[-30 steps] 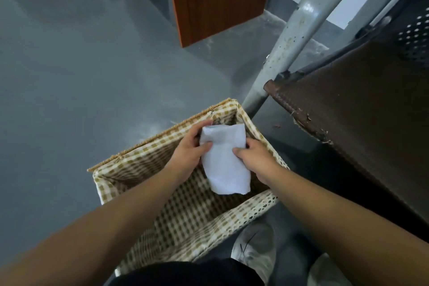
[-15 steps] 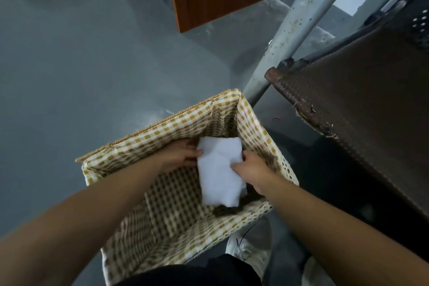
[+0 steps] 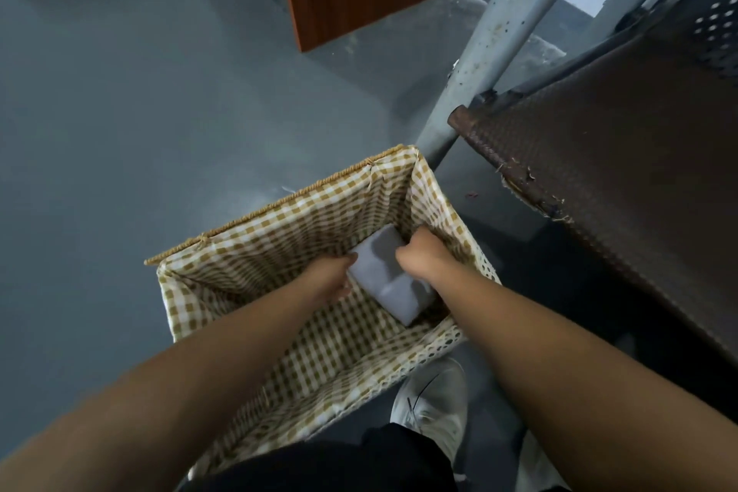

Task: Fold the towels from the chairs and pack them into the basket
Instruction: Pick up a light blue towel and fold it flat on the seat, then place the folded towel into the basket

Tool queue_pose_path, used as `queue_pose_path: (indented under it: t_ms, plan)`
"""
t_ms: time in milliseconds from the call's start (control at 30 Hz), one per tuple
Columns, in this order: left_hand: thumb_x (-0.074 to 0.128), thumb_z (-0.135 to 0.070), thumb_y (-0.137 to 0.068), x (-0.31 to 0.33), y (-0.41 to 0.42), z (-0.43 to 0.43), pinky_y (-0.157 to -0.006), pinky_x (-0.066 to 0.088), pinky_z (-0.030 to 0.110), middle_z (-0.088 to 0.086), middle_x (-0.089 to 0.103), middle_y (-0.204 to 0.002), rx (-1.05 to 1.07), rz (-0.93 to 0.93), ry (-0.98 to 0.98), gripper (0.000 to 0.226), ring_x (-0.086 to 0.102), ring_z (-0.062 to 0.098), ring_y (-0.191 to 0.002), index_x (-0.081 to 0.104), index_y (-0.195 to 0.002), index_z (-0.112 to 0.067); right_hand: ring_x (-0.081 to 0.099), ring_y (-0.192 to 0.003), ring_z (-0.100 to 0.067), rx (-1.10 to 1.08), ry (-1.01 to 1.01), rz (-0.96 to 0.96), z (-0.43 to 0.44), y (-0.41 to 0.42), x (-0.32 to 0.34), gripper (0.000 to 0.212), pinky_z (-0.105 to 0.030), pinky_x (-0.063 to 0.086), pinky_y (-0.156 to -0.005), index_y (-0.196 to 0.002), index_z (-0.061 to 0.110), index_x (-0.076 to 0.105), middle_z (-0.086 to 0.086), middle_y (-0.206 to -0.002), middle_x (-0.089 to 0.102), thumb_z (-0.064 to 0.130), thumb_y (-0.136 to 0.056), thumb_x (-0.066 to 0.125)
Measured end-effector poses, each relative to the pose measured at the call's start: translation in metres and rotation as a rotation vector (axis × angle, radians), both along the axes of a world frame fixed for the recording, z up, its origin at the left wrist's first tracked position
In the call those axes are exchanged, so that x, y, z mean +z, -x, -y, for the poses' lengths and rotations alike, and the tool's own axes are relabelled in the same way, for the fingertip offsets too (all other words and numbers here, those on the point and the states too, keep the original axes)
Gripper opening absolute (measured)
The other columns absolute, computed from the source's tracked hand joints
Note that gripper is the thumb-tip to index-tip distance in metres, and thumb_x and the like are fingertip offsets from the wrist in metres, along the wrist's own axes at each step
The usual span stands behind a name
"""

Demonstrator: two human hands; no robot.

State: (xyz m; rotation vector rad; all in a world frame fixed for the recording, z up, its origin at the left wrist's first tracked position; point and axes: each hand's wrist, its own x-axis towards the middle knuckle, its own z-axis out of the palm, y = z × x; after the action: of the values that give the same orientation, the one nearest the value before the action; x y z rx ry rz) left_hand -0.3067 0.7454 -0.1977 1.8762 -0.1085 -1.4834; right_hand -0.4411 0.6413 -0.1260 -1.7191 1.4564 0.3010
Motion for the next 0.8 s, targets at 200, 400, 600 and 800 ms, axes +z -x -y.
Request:
queue_pose_path:
  t_ms: [200, 400, 600, 800]
  plan:
    - [0.057, -0.015, -0.090, 0.095, -0.021, 0.008, -0.060, 0.044, 0.027, 0.007, 0.054, -0.070, -0.210, 0.164, 0.104, 0.013, 0.052, 0.019, -0.065, 0.059, -0.077, -0.014, 0.060, -0.098, -0.026, 0.067, 0.065, 0.192, -0.004, 0.020, 0.082, 0.040, -0.040, 0.049, -0.084, -0.131, 0.005, 0.055, -0.010, -0.109, 0.062, 0.031, -0.101, 0.051]
    - [0.056, -0.020, -0.093, 0.250, 0.005, 0.046, -0.065, 0.053, 0.030, 0.012, 0.070, -0.094, -0.430, 0.472, 0.332, 0.013, 0.067, 0.022, -0.079, 0.063, -0.089, -0.010, 0.058, -0.099, -0.023, 0.065, 0.365, 0.269, -0.008, 0.072, 0.211, 0.033, -0.034, 0.046, -0.081, -0.117, 0.005, 0.060, -0.007, -0.109, 0.063, 0.032, -0.098, 0.055]
    - [0.056, -0.032, -0.092, 0.375, 0.109, 0.087, -0.085, 0.057, 0.041, 0.007, 0.072, -0.094, -0.666, 0.806, 0.596, 0.027, 0.069, 0.024, -0.090, 0.066, -0.099, -0.009, 0.058, -0.112, -0.028, -0.030, 0.679, 0.143, 0.015, 0.176, 0.310, 0.038, -0.034, 0.045, -0.090, -0.127, 0.011, 0.056, -0.009, -0.124, 0.062, 0.035, -0.098, 0.053]
    - [0.057, -0.035, -0.091, 0.385, 0.244, 0.151, -0.083, 0.053, 0.037, 0.003, 0.069, -0.092, -0.896, 0.923, 0.698, 0.021, 0.065, 0.021, -0.087, 0.065, -0.096, -0.017, 0.059, -0.107, -0.029, -0.253, 0.802, 0.049, 0.047, 0.316, 0.331, 0.029, -0.037, 0.049, -0.089, -0.115, 0.006, 0.062, -0.011, -0.113, 0.066, 0.026, -0.095, 0.054]
